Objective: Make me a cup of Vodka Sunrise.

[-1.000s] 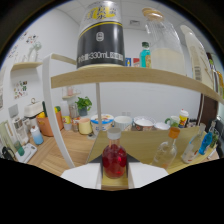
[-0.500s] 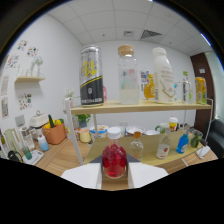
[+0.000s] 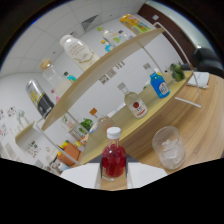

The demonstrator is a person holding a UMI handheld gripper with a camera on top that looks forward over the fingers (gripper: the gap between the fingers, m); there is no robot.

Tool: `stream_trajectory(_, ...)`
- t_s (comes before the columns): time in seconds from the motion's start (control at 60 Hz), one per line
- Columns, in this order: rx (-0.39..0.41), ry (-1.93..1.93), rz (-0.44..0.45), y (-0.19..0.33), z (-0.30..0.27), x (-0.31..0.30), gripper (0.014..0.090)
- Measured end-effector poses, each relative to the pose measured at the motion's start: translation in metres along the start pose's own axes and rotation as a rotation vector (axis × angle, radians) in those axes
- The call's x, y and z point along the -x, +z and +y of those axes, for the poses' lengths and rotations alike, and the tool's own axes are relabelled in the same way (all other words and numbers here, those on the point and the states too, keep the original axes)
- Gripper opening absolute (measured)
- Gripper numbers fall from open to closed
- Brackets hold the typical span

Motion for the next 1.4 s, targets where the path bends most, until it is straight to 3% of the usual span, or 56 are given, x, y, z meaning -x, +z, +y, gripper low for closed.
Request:
stream_trajectory(0.35,-0.058,0.980,-0.284,0.005,-0.056,0.018,0.0343)
stream_trajectory(0.583,-0.074,1.325,-0.357,0.001,-0.067,0.006,0.0345)
stream_trajectory(0.767,-0.088,1.467,-0.335,0.004,-0.063,-0.013,0.0345)
stream_trajectory(0.983,-0.081,1.237,-0.292,-0.001,-0.067,-0.005,0.0347)
stream_trajectory(1.233,-0.166,0.355,-0.197,-0.012,-0.087,0.044,0.0348)
stream_trajectory(1.4,-0.197,-0.081,-0.119,-0.008,-0.057,0.061,0.0348)
